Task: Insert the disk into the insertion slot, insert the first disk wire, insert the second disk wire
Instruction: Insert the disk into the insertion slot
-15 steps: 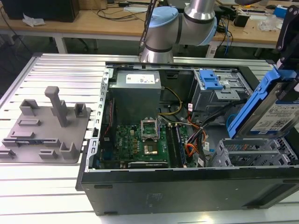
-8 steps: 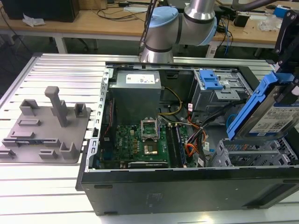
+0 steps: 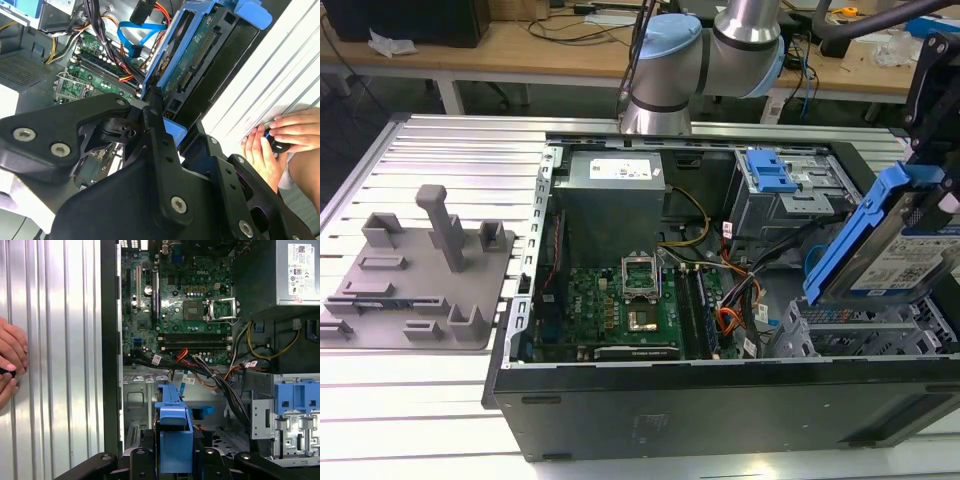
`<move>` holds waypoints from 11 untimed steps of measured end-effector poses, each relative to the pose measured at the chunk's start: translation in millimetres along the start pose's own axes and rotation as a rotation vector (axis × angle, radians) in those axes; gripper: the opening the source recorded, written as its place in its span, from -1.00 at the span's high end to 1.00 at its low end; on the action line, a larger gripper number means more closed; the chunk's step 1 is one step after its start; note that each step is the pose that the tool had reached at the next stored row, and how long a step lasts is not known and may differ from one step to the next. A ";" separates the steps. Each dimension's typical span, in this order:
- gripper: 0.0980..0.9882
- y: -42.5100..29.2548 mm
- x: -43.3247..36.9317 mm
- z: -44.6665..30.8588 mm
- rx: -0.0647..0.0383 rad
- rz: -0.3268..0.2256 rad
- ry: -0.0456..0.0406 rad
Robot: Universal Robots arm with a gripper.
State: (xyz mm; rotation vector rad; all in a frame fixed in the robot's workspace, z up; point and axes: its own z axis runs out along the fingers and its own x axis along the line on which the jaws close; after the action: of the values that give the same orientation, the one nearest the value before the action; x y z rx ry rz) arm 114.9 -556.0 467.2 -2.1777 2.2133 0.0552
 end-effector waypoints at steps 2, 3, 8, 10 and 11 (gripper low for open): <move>0.40 0.0 0.3 1.0 0.000 0.000 0.0001; 0.40 0.0 0.3 1.6 0.000 0.000 0.0001; 0.40 0.0 0.9 6.2 0.000 0.000 0.0000; 0.40 0.0 1.1 7.3 0.000 0.000 -0.0001; 0.40 0.0 1.3 8.6 0.000 0.000 0.0000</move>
State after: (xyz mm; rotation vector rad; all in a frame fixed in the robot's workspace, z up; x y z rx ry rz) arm 114.9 -556.9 458.5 -2.1777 2.2133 0.0551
